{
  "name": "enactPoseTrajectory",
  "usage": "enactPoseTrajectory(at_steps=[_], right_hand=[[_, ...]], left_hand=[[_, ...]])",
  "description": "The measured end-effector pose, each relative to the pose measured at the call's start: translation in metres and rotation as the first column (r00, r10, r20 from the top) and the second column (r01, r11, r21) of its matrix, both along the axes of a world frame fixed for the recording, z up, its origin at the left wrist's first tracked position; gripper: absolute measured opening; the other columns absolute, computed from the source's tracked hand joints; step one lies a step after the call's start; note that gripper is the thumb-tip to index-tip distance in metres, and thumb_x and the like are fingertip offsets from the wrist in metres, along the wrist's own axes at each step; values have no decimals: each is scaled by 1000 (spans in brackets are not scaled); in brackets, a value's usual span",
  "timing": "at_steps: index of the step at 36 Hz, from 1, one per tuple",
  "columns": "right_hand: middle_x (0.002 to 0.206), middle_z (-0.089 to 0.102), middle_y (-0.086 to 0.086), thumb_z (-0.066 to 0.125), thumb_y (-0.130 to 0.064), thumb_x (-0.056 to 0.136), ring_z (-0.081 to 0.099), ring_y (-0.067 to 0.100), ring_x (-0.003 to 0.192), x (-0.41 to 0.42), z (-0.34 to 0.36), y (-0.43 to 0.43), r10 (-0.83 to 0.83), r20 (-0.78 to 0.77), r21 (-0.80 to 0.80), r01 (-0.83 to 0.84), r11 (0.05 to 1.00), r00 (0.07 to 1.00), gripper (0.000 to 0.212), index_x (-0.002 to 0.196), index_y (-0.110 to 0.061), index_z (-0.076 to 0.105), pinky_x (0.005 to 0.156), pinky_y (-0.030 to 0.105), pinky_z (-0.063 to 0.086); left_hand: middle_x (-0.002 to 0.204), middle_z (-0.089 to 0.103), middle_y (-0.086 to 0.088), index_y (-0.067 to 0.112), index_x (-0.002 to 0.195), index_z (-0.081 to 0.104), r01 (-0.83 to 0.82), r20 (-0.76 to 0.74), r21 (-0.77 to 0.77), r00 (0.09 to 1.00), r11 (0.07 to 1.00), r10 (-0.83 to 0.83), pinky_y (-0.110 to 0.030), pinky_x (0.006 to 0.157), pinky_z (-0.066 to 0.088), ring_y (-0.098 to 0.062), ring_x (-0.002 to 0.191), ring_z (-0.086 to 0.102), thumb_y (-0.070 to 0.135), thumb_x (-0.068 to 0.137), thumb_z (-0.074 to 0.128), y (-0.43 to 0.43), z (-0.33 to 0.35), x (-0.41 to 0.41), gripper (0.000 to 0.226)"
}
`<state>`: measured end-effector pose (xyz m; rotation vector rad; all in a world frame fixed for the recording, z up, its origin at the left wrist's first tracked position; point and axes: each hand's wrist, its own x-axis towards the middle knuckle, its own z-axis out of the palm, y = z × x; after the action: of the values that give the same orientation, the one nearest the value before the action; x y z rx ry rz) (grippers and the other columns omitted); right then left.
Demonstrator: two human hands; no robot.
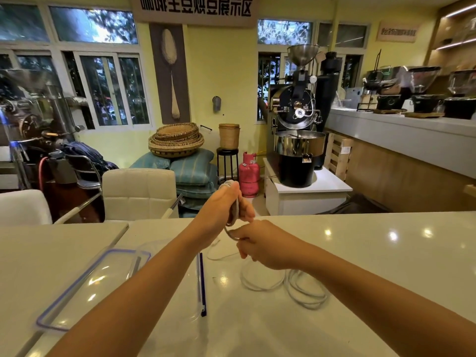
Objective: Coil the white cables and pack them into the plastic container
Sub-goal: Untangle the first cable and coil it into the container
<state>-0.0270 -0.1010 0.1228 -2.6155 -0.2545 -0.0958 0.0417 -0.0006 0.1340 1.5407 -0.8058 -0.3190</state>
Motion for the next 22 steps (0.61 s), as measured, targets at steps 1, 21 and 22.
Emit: enactPoseTrajectory(at_steps=[1,21,22], right_hand=[[123,58,15,38,-7,94,45,6,63,-1,4,0,17,21,-18,-16,1000,1000,30,113,1,60,58,12,37],[94,60,13,73,-17,71,51,19,86,-14,32,-25,297,518,-325,-136,936,802,8,75,-11,72,63,23,47],[100,56,12,75,-13,70,47,15,91,-13,31,-26,270,510,-270,-146,952,817,7,74,-9,71,68,19,43]], left_hand=[[57,58,-1,12,63,47,-16,38,47,999,999,14,-9,47,41,-2,46,54,26,99,21,0,-2,0,47],[42,52,0,6,66,47,377,-319,73,886,923,-337,-20,43,41,-11,38,47,23,96,29,11,-3,-10,40],[42,50,0,6,64,46,412,-351,63,862,909,-366,-20,43,41,-11,37,45,24,95,29,12,-3,-10,39]])
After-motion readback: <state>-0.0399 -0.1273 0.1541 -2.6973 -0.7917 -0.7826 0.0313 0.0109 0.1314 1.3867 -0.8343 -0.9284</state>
